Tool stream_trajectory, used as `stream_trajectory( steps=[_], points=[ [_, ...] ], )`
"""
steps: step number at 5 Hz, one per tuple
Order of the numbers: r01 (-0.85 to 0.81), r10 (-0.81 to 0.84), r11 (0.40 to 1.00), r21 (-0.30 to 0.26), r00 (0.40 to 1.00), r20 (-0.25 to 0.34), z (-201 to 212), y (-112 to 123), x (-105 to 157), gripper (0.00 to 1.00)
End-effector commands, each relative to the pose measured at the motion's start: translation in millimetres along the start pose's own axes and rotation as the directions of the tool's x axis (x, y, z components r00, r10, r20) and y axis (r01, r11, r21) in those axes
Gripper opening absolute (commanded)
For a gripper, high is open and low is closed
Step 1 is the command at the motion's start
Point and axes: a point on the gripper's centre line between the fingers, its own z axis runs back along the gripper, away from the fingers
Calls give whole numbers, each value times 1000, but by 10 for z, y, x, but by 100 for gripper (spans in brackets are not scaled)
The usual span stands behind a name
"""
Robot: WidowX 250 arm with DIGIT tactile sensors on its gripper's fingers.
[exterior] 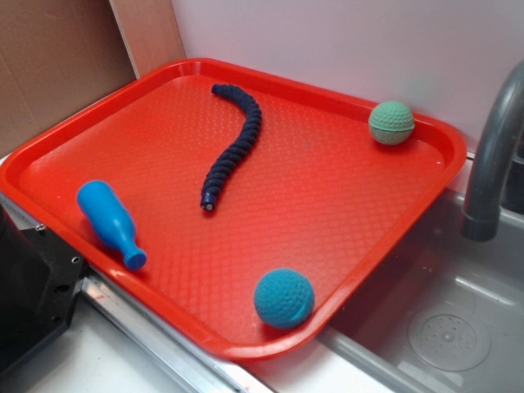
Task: Grab the blue rope.
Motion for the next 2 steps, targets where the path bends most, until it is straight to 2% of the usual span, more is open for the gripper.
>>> stream_trajectory(
  steps=[1, 2],
  points=[
    [0, 0, 1000, 0, 1000, 0, 0, 0, 0, 100],
    [-151, 151, 989, -1, 988, 15, -146, -22, 99, 100]
  ],
)
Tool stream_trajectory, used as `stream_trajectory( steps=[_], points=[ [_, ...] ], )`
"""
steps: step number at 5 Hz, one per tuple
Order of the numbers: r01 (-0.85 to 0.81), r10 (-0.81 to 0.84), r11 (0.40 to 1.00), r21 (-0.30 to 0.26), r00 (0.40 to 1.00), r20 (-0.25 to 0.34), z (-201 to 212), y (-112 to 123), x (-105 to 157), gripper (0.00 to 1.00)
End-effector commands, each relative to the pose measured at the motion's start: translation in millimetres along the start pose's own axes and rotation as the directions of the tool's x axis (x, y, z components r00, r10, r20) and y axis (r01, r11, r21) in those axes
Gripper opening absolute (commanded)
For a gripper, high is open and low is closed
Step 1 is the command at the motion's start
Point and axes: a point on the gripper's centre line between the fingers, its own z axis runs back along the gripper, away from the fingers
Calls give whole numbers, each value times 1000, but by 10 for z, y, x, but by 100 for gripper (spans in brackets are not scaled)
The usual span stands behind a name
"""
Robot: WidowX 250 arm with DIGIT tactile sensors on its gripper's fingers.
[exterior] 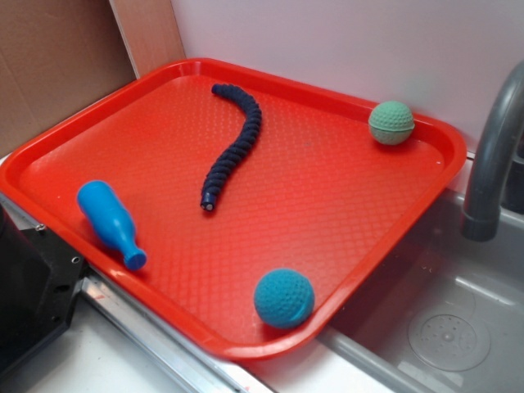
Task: Grab the blue rope.
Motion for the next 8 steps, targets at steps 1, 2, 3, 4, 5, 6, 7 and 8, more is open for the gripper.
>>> stream_trajectory(
  steps=[1, 2, 3, 4, 5, 6, 7, 8],
  points=[
    [-381, 380, 924, 27, 925, 29, -348, -38, 289, 100],
    [-468, 467, 883, 29, 883, 39, -674, -37, 559, 100],
    [-427, 420, 901, 76, 902, 100, -1045, -63, 795, 100],
    [-393, 374, 913, 113, 914, 161, -1328, -46, 932, 100],
    [-322, 310, 941, 99, 943, 119, -1630, -74, 1028, 100],
    [-260, 258, 964, 63, 966, 35, -1922, -80, 1055, 100],
    [-252, 252, 966, 62, 968, 10, -2063, -51, 1028, 100],
    [-261, 262, 960, 101, 965, 4, -2208, -22, 995, 100]
  ],
)
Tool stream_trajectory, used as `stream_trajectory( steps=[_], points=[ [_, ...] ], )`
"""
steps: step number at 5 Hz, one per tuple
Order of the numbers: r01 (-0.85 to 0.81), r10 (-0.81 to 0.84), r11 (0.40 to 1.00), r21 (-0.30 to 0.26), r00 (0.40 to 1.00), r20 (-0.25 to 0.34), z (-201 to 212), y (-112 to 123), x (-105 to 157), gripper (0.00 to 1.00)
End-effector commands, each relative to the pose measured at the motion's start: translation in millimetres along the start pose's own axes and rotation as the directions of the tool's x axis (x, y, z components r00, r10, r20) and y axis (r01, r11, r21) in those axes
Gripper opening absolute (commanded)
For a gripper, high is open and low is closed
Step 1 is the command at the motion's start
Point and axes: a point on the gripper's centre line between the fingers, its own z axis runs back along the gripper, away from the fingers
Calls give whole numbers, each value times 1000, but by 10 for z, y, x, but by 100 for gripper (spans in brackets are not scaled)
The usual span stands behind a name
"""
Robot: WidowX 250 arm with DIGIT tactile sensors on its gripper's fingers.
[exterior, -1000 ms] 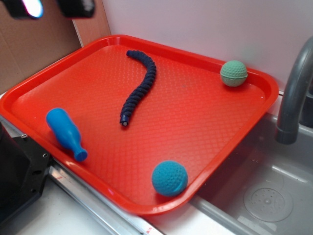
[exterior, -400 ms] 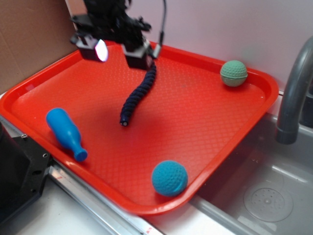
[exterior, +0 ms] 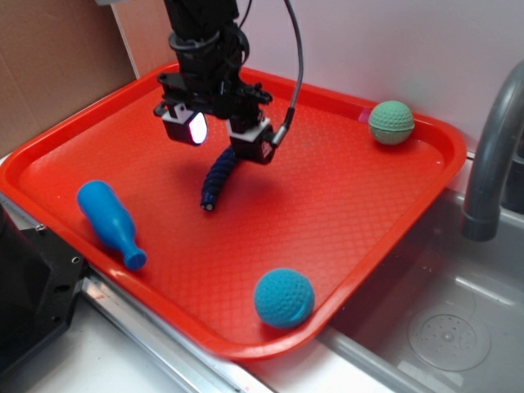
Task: Grab the blue rope.
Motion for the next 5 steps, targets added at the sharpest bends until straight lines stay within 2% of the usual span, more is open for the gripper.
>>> stream_trajectory(
  steps=[1, 4, 5],
  points=[
    [-23, 22, 1000, 16, 1000, 6, -185, 10, 22, 0],
    [-44, 45, 997, 71, 999, -15, -270, 0, 20, 0],
    [-77, 81, 993, 85, 996, -41, -104, 74, 60, 0]
  ],
)
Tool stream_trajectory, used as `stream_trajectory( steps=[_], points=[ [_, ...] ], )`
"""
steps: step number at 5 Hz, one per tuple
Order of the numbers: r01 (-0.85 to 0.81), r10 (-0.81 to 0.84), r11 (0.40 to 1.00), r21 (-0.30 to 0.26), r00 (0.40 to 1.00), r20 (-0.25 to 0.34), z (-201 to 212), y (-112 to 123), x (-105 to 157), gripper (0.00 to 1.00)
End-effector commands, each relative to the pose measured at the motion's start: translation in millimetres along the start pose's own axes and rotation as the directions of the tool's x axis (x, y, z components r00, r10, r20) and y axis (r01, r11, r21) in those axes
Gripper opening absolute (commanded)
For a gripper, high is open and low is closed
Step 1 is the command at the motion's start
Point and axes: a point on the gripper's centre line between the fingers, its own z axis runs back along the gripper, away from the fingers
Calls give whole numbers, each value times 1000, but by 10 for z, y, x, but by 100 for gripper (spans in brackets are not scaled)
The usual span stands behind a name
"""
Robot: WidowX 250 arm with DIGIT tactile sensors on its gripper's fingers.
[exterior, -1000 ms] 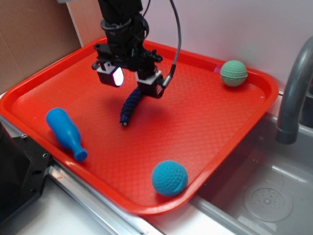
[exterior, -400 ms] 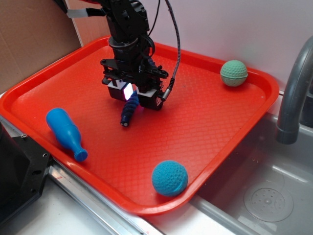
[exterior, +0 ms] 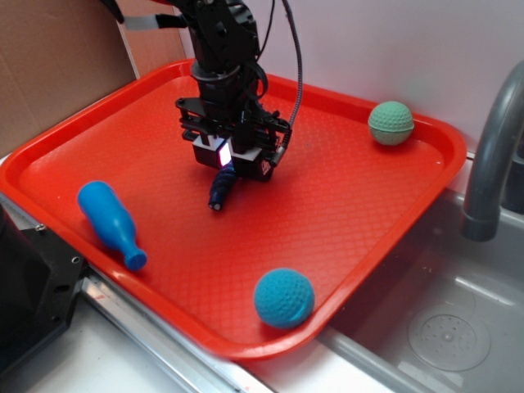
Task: Grab the blue rope.
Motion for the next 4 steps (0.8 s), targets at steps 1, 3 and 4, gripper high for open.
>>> stream_trajectory(
  steps=[1, 3, 4],
  points=[
    [-12, 12, 1000, -16, 1000, -28, 574, 177, 64, 0],
    [307, -315, 946, -105, 947, -69, 1468, 222, 13, 0],
    [380, -384, 914, -141, 923, 0, 1880, 315, -121, 0]
  ],
)
